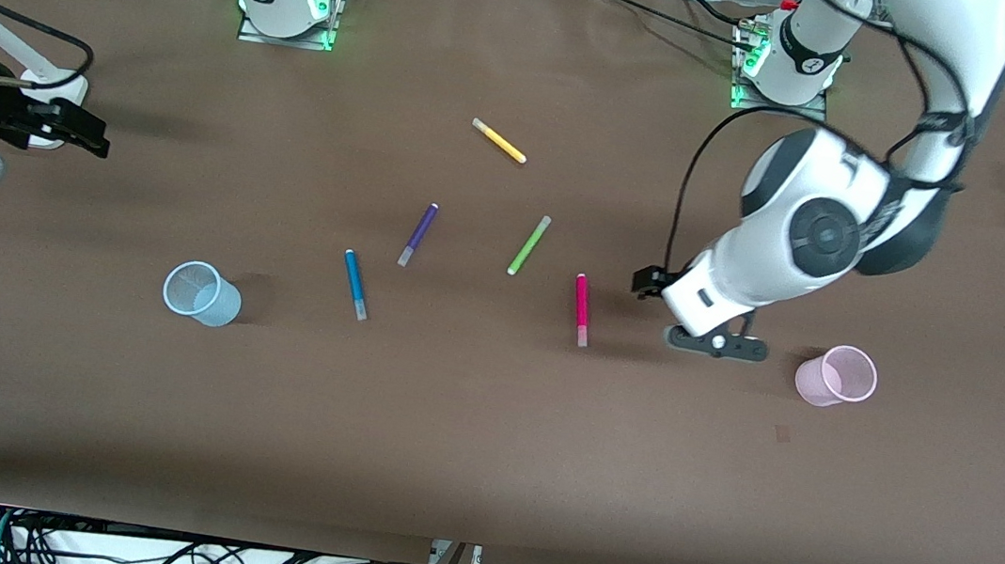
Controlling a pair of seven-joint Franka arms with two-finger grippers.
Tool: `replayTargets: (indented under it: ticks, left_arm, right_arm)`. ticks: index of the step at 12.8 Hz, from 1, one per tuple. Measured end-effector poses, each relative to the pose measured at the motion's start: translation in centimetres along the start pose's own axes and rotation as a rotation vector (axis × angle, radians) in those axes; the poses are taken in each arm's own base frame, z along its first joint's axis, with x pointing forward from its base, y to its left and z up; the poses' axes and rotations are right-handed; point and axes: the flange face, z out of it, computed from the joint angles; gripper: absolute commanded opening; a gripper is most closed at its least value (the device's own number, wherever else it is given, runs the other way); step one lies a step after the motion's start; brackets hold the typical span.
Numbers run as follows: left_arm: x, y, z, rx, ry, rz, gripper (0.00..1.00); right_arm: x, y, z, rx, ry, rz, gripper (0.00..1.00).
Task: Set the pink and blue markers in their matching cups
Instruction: 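Lower the left gripper onto the pink marker while the right gripper approaches, then grasp the pink marker with the left gripper while the right gripper grasps blue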
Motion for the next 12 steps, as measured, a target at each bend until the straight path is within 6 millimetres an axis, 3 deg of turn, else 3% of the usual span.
replayTargets:
  ticks: [5,9,12]
  left_arm:
    - [-1.3,6.1,9.1,0.103,0.033,0.008,1.00]
    - [-1.1,7.1,13.7,0.087,0.041,0.000,1.00]
    - [-0.9,7.2,16.0,0.070,0.052,-0.005,1.00]
  right_arm:
    - [5.0,-8.1,7.1,-0.002,0.013,-0.124,1.00]
    - [8.2,-13.2,15.4,-0.002,-0.011,-0.196,1.00]
    - [9.8,-16.9,20.7,0.000,0.004,-0.244,1.00]
